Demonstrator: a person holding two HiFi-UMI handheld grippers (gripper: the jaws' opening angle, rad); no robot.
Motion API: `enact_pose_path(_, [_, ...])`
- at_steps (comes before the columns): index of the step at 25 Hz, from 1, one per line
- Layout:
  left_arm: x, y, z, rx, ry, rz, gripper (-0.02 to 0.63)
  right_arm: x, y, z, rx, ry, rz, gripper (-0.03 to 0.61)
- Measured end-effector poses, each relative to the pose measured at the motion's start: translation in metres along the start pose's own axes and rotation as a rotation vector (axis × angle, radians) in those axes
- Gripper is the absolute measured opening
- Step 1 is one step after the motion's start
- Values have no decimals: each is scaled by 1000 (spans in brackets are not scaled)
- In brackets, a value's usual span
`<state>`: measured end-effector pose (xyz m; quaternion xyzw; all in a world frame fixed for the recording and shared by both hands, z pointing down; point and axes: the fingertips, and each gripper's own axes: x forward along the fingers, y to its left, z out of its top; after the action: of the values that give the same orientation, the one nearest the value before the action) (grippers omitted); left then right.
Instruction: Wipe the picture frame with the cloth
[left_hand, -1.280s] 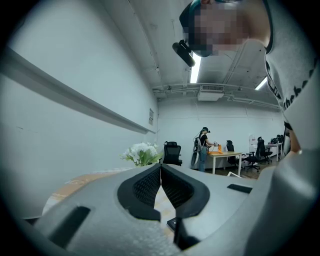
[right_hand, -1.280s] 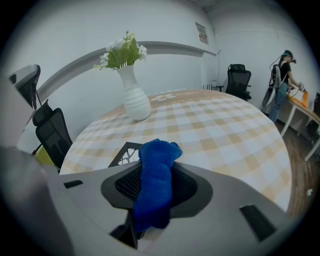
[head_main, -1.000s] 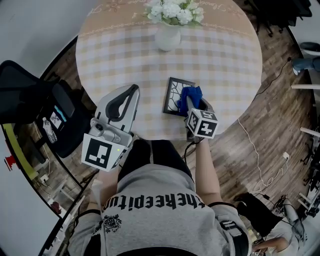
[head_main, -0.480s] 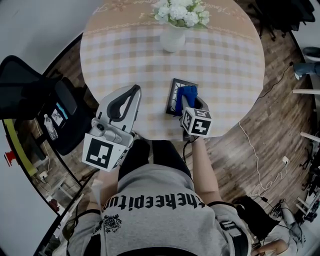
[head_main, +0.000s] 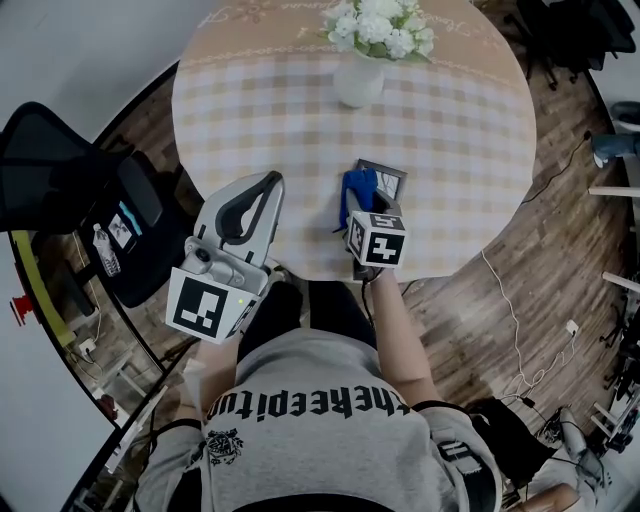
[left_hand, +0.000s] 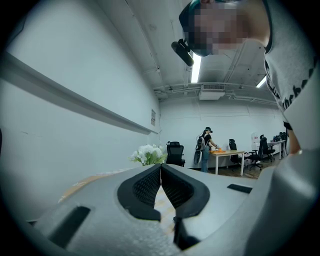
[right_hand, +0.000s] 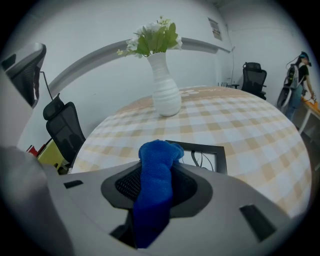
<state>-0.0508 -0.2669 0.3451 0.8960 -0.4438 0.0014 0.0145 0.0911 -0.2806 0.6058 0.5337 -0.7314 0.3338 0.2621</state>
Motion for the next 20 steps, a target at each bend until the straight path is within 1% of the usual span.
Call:
enact_pose_path(4, [-5, 4, 1, -2, -2, -3, 15, -1, 0, -1, -5, 1, -1, 141])
enact_pose_path(11, [-6, -4, 3, -3, -10, -52, 15, -9, 3, -11, -9, 9, -12, 141])
enact_pose_path(20, [-7, -11, 3, -4, -14, -92, 15, -28, 8, -25, 40, -6, 3, 141])
